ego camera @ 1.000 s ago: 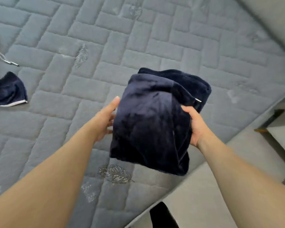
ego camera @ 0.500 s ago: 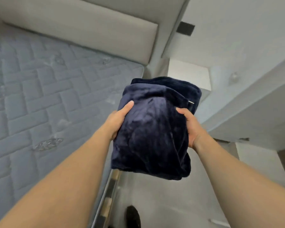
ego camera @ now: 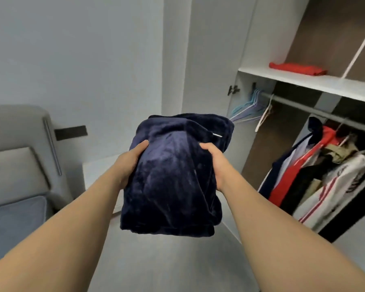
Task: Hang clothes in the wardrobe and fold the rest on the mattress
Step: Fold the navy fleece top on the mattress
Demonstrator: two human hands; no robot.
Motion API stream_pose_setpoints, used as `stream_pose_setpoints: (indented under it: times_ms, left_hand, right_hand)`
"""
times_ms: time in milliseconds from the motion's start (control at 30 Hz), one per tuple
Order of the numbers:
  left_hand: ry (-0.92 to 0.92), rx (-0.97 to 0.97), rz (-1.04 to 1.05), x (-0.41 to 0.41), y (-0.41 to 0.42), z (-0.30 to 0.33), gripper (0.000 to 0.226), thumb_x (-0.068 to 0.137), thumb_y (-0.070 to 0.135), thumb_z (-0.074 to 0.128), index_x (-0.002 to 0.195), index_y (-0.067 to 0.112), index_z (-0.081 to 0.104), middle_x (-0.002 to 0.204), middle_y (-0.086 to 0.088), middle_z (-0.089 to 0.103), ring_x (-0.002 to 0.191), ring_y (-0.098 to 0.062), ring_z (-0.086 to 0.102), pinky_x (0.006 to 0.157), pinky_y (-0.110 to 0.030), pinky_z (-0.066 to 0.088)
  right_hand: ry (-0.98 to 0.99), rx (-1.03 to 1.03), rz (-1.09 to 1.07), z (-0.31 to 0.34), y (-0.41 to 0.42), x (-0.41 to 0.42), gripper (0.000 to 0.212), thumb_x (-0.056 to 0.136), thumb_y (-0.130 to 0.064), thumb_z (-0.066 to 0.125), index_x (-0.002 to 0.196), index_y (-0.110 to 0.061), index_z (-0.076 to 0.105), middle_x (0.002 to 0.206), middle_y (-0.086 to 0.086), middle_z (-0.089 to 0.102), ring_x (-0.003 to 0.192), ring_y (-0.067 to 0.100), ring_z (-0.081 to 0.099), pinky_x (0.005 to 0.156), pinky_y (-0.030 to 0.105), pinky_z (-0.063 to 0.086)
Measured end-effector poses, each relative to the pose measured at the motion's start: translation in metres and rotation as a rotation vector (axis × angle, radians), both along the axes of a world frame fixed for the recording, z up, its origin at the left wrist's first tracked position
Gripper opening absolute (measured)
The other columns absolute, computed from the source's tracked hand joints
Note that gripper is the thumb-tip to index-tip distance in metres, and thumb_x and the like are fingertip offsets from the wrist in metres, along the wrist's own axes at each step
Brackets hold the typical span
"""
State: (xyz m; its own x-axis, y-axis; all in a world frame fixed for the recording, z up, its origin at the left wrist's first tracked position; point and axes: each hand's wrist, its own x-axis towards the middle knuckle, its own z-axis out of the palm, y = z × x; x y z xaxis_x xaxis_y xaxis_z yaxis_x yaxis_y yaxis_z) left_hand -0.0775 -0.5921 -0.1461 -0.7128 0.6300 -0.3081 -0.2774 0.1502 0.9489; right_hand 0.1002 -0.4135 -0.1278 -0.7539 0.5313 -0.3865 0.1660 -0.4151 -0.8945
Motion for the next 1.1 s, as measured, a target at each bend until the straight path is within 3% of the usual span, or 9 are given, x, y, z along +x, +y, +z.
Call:
stream_pose_setpoints:
  times_ms: [200, 333, 467, 633, 767, 800, 867, 967, 1100]
  left_hand:
    - [0.123, 0.038, -0.179, -0.016, 0.116, 0.078, 0.068, 0.076, 0.074, 0.064, 0.125, 0.026, 0.066, 0.114, -0.002, 0.074, 0.103, -0.027, 0.071, 0.085, -0.041, 0.055]
    - [0.16, 0.1, -0.243, -0.042, 0.191, 0.118, 0.069, 0.074, 0.073, 0.067, 0.123, 0.025, 0.065, 0.108, -0.004, 0.075, 0.096, -0.028, 0.073, 0.08, -0.042, 0.057]
    - [0.232, 0.155, -0.291, -0.071, 0.273, 0.155, 0.082, 0.07, 0.072, 0.07, 0.132, 0.019, 0.06, 0.121, -0.008, 0.068, 0.105, -0.033, 0.067, 0.098, -0.049, 0.052]
    - [0.285, 0.179, -0.459, -0.089, 0.375, 0.21, 0.076, 0.074, 0.069, 0.069, 0.129, 0.017, 0.062, 0.119, -0.008, 0.069, 0.103, -0.031, 0.067, 0.095, -0.047, 0.053]
    - [0.346, 0.235, -0.621, -0.064, 0.472, 0.261, 0.065, 0.08, 0.065, 0.066, 0.127, 0.02, 0.063, 0.12, -0.006, 0.069, 0.104, -0.029, 0.067, 0.098, -0.046, 0.052]
    - [0.372, 0.257, -0.656, -0.053, 0.496, 0.273, 0.062, 0.083, 0.063, 0.064, 0.128, 0.02, 0.062, 0.121, -0.006, 0.068, 0.105, -0.029, 0.066, 0.099, -0.045, 0.051]
    - [0.435, 0.3, -0.717, -0.029, 0.539, 0.299, 0.056, 0.088, 0.056, 0.061, 0.13, 0.019, 0.061, 0.122, -0.008, 0.068, 0.106, -0.03, 0.066, 0.1, -0.044, 0.05]
    - [0.543, 0.319, -0.799, 0.004, 0.607, 0.334, 0.049, 0.084, 0.05, 0.061, 0.12, 0.017, 0.067, 0.11, -0.009, 0.073, 0.099, -0.03, 0.07, 0.095, -0.043, 0.053]
    - [0.709, 0.277, -0.879, 0.041, 0.69, 0.37, 0.05, 0.072, 0.05, 0.061, 0.107, 0.017, 0.073, 0.099, -0.01, 0.076, 0.092, -0.033, 0.072, 0.096, -0.048, 0.053]
  right_hand:
    - [0.124, 0.097, -0.125, 0.072, 0.087, 0.007, 0.051, 0.074, -0.053, 0.069, 0.114, -0.023, 0.071, 0.106, 0.006, 0.075, 0.092, 0.026, 0.074, 0.072, 0.039, 0.058]
    - [0.162, 0.192, -0.21, 0.113, 0.142, -0.006, 0.049, 0.076, -0.052, 0.07, 0.114, -0.022, 0.072, 0.107, 0.005, 0.075, 0.094, 0.026, 0.073, 0.074, 0.037, 0.057]
    - [0.214, 0.277, -0.348, 0.152, 0.197, -0.024, 0.048, 0.074, -0.049, 0.074, 0.115, -0.023, 0.072, 0.106, 0.004, 0.075, 0.093, 0.025, 0.074, 0.072, 0.036, 0.056]
    - [0.208, 0.362, -0.55, 0.198, 0.26, -0.03, 0.05, 0.074, -0.046, 0.076, 0.116, -0.019, 0.069, 0.104, 0.003, 0.075, 0.095, 0.026, 0.071, 0.075, 0.038, 0.055]
    - [0.261, 0.387, -0.773, 0.234, 0.317, -0.004, 0.032, 0.07, -0.038, 0.077, 0.093, -0.019, 0.067, 0.08, 0.002, 0.07, 0.072, 0.023, 0.067, 0.061, 0.033, 0.052]
    - [0.272, 0.391, -0.833, 0.242, 0.332, 0.005, 0.022, 0.07, -0.035, 0.077, 0.081, -0.021, 0.064, 0.07, 0.0, 0.068, 0.063, 0.021, 0.065, 0.057, 0.031, 0.05]
    - [0.301, 0.388, -0.955, 0.258, 0.363, 0.024, 0.024, 0.072, -0.03, 0.075, 0.071, -0.024, 0.052, 0.057, -0.003, 0.058, 0.05, 0.017, 0.057, 0.051, 0.028, 0.045]
    - [0.367, 0.373, -1.088, 0.27, 0.418, 0.05, 0.029, 0.071, -0.028, 0.073, 0.069, -0.024, 0.044, 0.054, -0.004, 0.051, 0.044, 0.016, 0.049, 0.052, 0.03, 0.041]
    - [0.578, 0.341, -1.122, 0.276, 0.488, 0.076, 0.027, 0.076, -0.021, 0.072, 0.066, -0.023, 0.047, 0.057, -0.003, 0.052, 0.043, 0.015, 0.051, 0.049, 0.027, 0.042]
